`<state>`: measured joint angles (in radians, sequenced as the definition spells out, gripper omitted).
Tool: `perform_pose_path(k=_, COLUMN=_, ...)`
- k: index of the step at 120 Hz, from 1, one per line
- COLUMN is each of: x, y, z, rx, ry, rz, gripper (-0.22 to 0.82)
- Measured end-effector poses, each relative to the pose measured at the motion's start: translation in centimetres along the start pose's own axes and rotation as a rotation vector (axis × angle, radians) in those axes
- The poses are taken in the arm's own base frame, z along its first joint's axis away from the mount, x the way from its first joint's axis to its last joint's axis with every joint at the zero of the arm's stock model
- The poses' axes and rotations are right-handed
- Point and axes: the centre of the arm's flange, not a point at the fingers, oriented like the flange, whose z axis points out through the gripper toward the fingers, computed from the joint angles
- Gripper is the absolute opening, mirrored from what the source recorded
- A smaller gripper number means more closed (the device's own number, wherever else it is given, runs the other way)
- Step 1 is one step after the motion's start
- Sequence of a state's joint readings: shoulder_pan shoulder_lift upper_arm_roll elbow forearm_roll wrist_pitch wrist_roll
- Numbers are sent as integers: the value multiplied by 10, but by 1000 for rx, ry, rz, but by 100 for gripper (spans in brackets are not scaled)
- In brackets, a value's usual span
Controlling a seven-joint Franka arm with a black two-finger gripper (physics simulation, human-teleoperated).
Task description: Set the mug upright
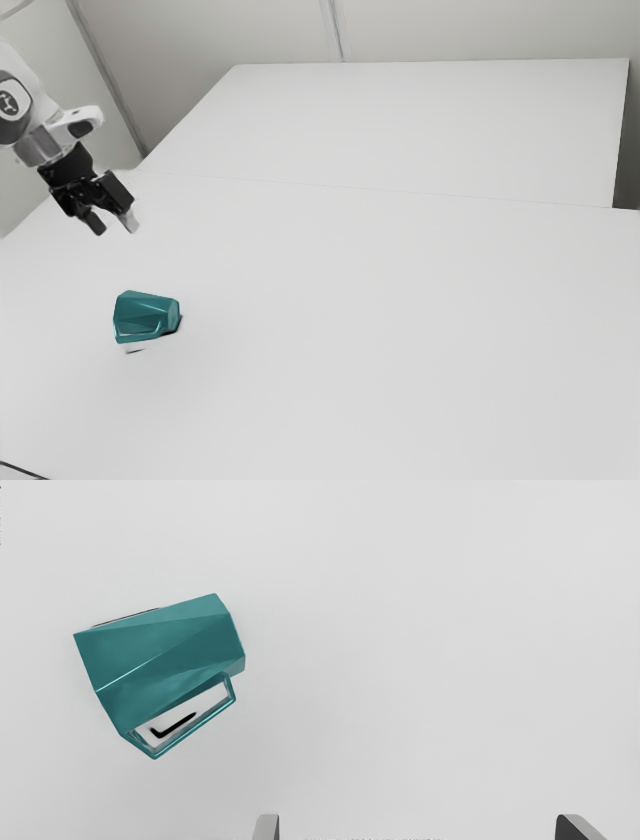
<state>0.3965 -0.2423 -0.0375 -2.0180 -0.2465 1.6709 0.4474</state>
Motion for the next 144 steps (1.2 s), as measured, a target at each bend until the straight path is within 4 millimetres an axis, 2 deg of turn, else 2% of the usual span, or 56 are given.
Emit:
perform_pose_path(k=12, x=-18, y=-35, z=12, rx=-78, ry=10, rz=-93, gripper=60)
perform_pose_path(k=35, x=-54, y=-98, z=51, rx=-241, ry=24, rz=-229, gripper=60)
perform_pose_path(k=49, x=-70, y=-121, z=72, rx=-312, ry=34, rz=-262, gripper=60)
perform_pose_path(k=64, x=-78, y=-144, z=88, rx=-350, ry=47, rz=-254, gripper=60)
perform_pose_path(k=86, x=-81, y=-176, z=110, rx=-402, ry=119, rz=-210, gripper=60)
perform_pose_path(k=113, x=-67, y=-213, z=143, rx=-464, ry=215, rz=-156, gripper=60)
perform_pose_path(k=144, x=-48, y=-232, z=174, rx=-495, ry=295, rz=-93, gripper=60)
